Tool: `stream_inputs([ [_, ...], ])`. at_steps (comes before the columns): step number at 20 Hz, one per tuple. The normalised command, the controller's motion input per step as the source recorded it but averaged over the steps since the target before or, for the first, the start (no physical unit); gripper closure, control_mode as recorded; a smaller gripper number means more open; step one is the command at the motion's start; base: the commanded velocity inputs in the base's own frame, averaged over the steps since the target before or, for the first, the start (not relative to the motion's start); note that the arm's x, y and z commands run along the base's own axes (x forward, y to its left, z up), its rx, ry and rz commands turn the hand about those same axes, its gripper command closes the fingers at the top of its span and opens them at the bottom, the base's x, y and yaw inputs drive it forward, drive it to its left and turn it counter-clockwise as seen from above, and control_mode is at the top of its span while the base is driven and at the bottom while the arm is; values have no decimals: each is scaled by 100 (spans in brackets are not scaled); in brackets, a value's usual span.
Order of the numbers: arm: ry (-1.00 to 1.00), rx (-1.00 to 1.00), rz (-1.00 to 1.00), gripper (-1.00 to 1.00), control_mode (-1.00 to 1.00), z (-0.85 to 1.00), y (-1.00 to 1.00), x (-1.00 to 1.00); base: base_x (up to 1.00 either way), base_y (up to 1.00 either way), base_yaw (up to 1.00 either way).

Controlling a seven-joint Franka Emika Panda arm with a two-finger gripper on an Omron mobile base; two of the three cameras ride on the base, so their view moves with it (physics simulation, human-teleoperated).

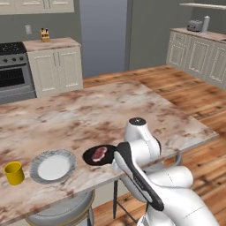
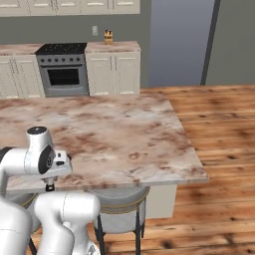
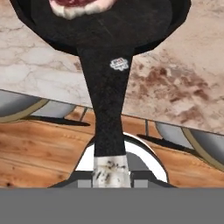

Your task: Pick up the pan with the steak in it and place it on the dining table. Then place the steak on the plate.

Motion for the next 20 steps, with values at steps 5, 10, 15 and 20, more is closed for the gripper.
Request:
stream_inputs([
  [5,0,0,0,100,-100,-43,24,56,0,0,0],
  [10,0,0,0,100,-100,-36,13,43,0,0,0],
  [15,0,0,0,100,-100,-28,0,9,0,0,0],
  [20,-4,2,0,100,-100,-28,-11,0,0,0,0],
])
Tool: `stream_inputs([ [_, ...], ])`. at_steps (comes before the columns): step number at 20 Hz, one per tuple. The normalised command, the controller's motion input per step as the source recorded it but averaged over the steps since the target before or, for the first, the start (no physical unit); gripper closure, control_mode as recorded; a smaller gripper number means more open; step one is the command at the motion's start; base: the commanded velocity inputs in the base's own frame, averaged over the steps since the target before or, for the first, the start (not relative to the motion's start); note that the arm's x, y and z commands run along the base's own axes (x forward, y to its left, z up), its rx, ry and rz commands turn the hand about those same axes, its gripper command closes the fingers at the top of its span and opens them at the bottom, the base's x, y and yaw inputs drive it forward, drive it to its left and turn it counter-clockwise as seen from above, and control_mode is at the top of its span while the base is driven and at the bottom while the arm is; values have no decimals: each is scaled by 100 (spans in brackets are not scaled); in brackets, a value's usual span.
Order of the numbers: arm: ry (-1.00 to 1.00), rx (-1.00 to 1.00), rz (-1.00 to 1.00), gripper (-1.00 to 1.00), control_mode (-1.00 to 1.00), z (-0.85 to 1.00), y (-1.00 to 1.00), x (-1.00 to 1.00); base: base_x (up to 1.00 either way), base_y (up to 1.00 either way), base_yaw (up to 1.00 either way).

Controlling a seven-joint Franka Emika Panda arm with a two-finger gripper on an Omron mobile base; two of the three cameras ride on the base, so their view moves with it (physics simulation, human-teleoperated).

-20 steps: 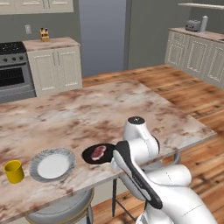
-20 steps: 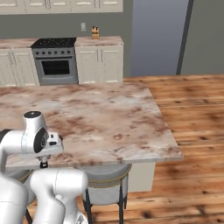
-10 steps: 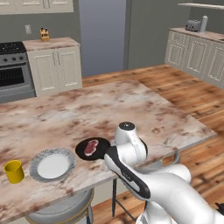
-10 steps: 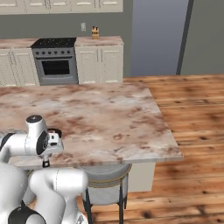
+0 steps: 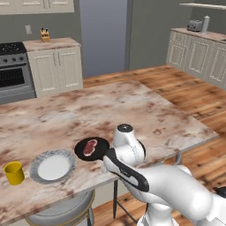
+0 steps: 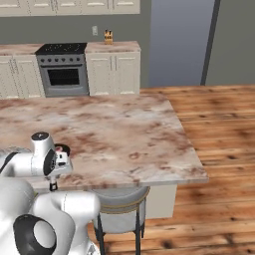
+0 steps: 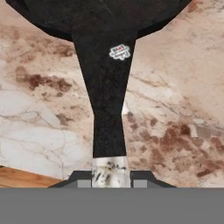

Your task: Pick up the pan with the steak in it and place it on the dining table. Then place the steak on the plate.

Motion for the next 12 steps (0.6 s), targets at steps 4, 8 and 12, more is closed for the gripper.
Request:
stream_inputs([
  [4,-3,9,0,100,-100,-40,-16,0,0,0,0],
  [8,-6,4,0,100,-100,-38,-22,0,0,0,0],
  [12,0,0,0,-100,-100,-3,0,0,0,0,0],
])
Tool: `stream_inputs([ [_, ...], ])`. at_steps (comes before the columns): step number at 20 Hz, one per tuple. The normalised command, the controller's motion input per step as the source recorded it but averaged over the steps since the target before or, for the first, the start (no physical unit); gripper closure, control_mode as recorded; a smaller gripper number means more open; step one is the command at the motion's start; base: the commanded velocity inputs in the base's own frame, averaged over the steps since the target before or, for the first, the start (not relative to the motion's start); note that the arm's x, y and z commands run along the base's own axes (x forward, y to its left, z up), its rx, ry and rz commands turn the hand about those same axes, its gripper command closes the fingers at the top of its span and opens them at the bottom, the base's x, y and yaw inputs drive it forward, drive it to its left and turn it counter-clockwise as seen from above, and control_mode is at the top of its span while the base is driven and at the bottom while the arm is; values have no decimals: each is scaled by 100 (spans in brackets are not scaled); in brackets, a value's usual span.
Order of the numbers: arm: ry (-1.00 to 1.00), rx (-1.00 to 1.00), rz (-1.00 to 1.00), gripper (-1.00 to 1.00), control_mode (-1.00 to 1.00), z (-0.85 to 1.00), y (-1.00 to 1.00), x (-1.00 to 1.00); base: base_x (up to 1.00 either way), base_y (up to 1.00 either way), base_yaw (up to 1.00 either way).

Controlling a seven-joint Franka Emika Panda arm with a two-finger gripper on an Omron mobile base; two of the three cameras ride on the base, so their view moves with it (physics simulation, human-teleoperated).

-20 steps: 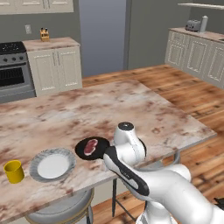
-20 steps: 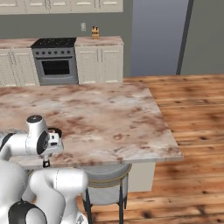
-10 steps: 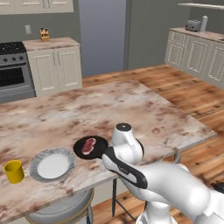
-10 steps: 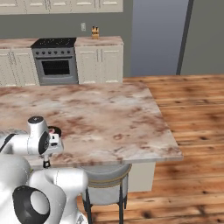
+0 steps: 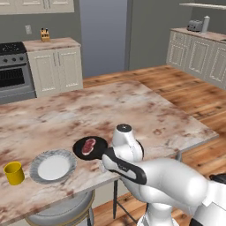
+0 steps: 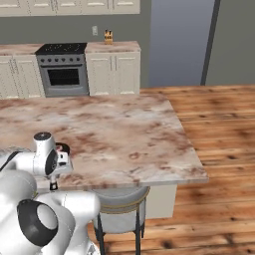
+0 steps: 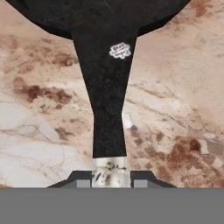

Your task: Pick up the pan with the steak in it and place it on the dining table. Then place the steak on the plate.

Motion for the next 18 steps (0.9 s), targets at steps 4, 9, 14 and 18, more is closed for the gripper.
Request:
stream_inputs([
  [4,-1,1,-3,-100,-100,14,0,0,0,0,0],
  [9,0,0,-5,-100,-100,39,0,-5,0,0,0],
  [14,-5,2,-4,-100,-100,59,-8,-28,0,0,0],
  [18,-12,5,-5,-100,-100,53,-12,-47,0,0,0],
])
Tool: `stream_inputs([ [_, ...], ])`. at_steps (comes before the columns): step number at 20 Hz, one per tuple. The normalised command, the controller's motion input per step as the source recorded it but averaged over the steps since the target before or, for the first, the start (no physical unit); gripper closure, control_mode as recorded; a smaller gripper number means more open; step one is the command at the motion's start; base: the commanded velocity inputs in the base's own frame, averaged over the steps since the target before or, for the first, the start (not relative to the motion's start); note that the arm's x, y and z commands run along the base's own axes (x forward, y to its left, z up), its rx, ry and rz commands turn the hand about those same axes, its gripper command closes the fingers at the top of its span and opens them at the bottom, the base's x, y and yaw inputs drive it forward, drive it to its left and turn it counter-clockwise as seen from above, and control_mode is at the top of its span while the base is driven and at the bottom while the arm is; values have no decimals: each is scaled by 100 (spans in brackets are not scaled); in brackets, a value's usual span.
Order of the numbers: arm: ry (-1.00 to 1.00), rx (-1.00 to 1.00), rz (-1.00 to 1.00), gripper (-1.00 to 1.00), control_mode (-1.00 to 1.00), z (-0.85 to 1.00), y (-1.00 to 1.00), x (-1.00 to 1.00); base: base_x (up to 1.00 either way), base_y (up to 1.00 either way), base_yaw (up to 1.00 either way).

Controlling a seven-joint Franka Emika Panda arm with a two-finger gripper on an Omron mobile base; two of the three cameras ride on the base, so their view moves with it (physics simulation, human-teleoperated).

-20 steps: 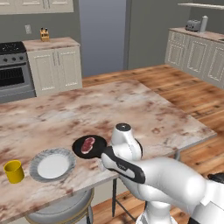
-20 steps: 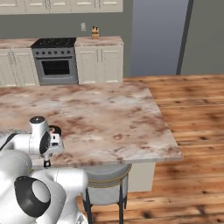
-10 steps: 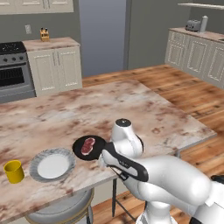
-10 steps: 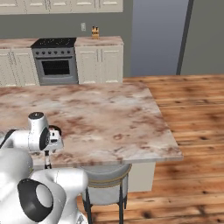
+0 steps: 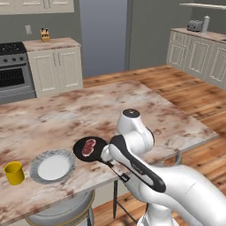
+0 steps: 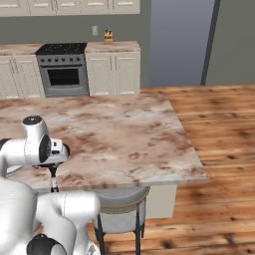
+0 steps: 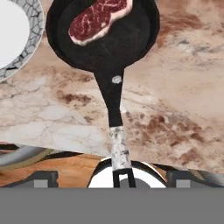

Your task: Pick up the pan with the steak in it and place it on the dining table. Then place the steak on the plate.

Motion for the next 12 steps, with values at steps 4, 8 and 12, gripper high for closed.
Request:
stream_inputs([
  [4,-17,6,-13,-100,-100,25,6,5,0,0,0],
  [8,-17,4,-21,-100,-100,13,32,39,0,0,0],
  [12,-12,1,-23,-100,-100,12,47,60,0,0,0],
])
